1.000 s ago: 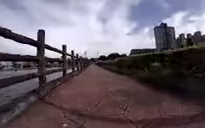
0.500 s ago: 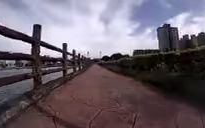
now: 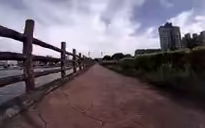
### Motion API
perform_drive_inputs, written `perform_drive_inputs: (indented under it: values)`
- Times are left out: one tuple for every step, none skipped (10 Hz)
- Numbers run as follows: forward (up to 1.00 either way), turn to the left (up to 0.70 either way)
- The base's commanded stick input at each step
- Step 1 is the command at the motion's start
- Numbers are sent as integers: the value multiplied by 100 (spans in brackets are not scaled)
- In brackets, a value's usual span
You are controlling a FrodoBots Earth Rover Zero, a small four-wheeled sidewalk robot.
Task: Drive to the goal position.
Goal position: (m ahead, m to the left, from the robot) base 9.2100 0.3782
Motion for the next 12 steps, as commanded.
perform_drive_inputs:
  values:
    - [70, 11]
    - [70, 11]
    - [70, 11]
    - [70, 11]
    - [70, 11]
    - [70, 11]
    - [70, 11]
    - [70, 11]
    - [70, 2]
    - [70, -24]
    - [70, -18]
    - [70, -8]
